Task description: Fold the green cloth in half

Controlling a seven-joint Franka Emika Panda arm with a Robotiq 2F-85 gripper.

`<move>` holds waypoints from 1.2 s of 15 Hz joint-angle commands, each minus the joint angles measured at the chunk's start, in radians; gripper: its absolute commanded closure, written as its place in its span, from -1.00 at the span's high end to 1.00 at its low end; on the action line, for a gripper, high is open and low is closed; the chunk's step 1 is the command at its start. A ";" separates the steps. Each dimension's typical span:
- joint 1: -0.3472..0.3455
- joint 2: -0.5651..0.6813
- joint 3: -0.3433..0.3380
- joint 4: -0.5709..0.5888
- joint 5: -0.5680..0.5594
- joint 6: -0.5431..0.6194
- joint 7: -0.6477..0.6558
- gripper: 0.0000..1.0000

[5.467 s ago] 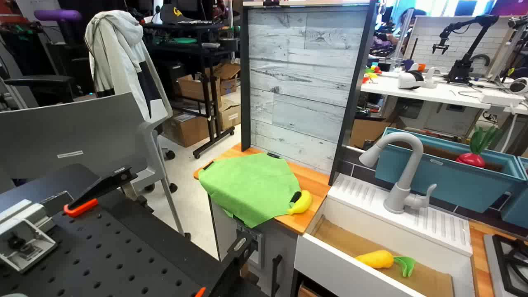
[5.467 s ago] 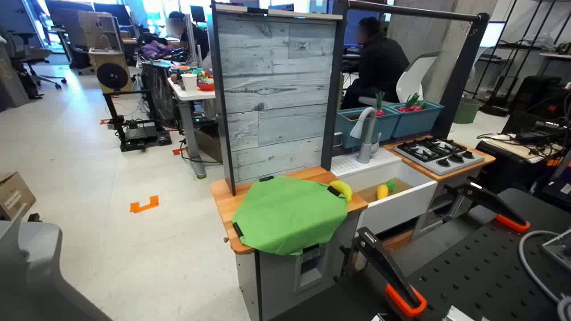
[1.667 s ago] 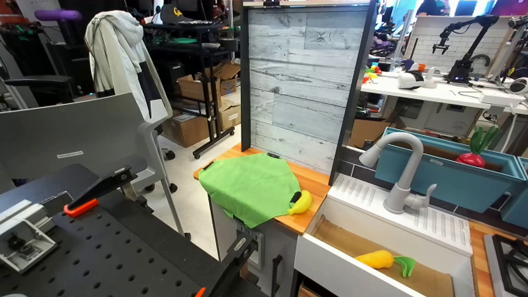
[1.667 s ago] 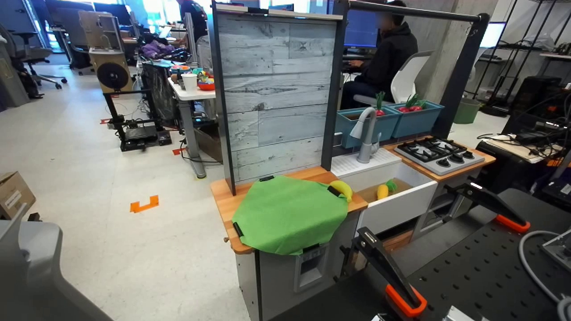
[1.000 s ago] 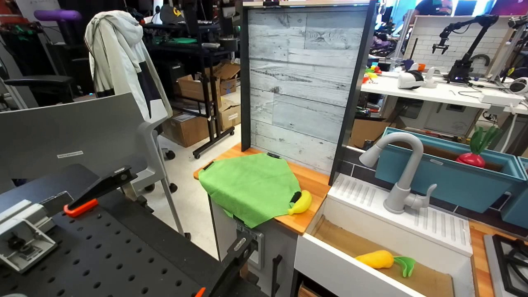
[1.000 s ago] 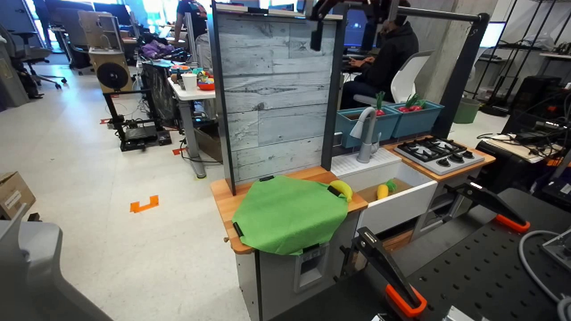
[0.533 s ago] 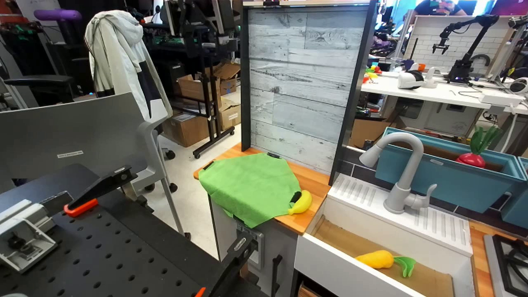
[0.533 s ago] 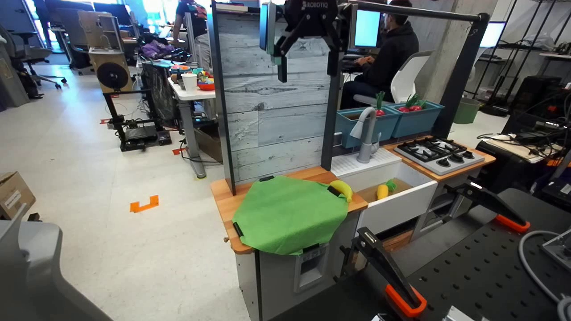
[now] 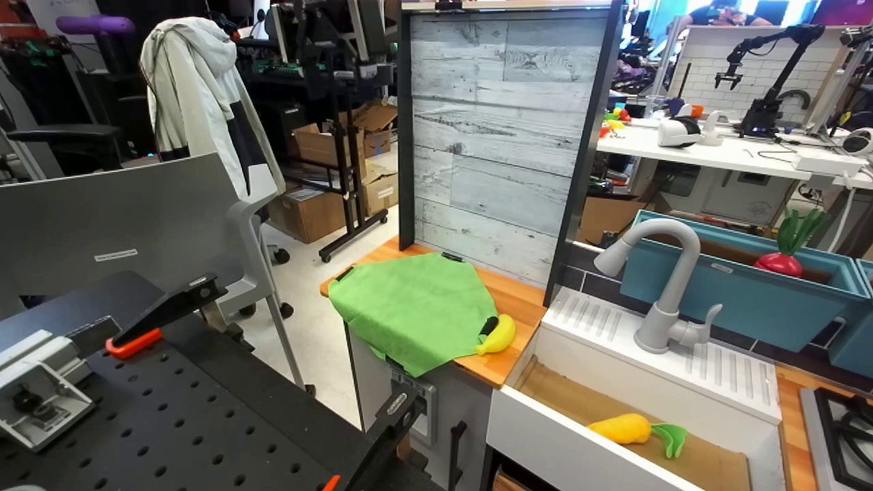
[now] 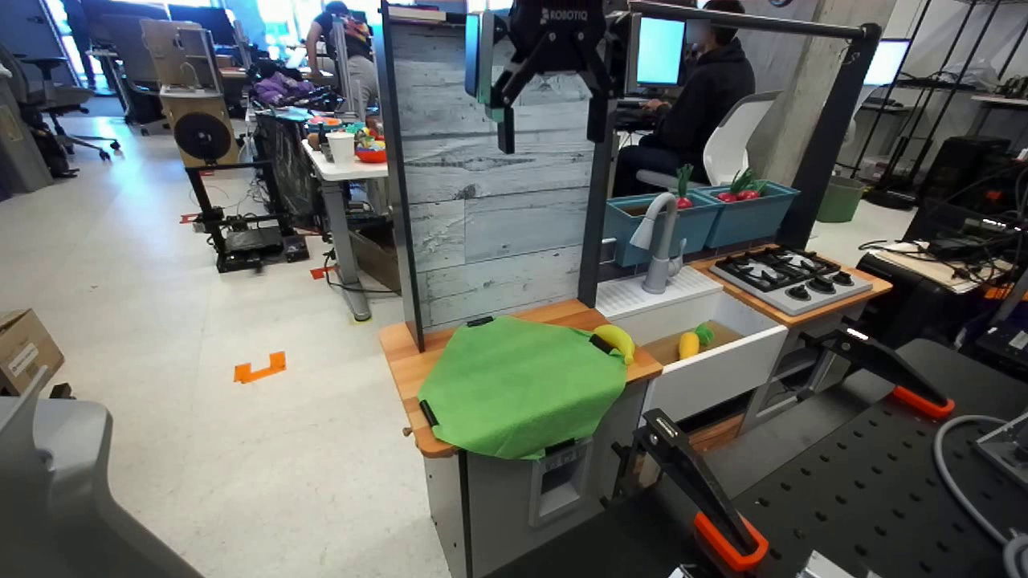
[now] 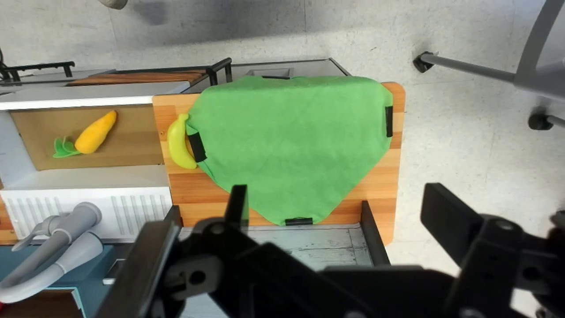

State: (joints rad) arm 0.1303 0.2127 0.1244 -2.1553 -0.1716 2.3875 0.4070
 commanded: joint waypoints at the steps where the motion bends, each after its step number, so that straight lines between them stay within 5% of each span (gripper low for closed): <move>1: 0.051 0.109 -0.013 0.049 -0.010 0.053 0.024 1.00; 10: 0.178 0.461 -0.092 0.251 0.005 0.180 0.062 1.00; 18: 0.238 0.741 -0.139 0.514 0.024 0.125 0.045 1.00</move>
State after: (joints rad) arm 0.3322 0.8510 0.0119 -1.7714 -0.1683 2.5499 0.4605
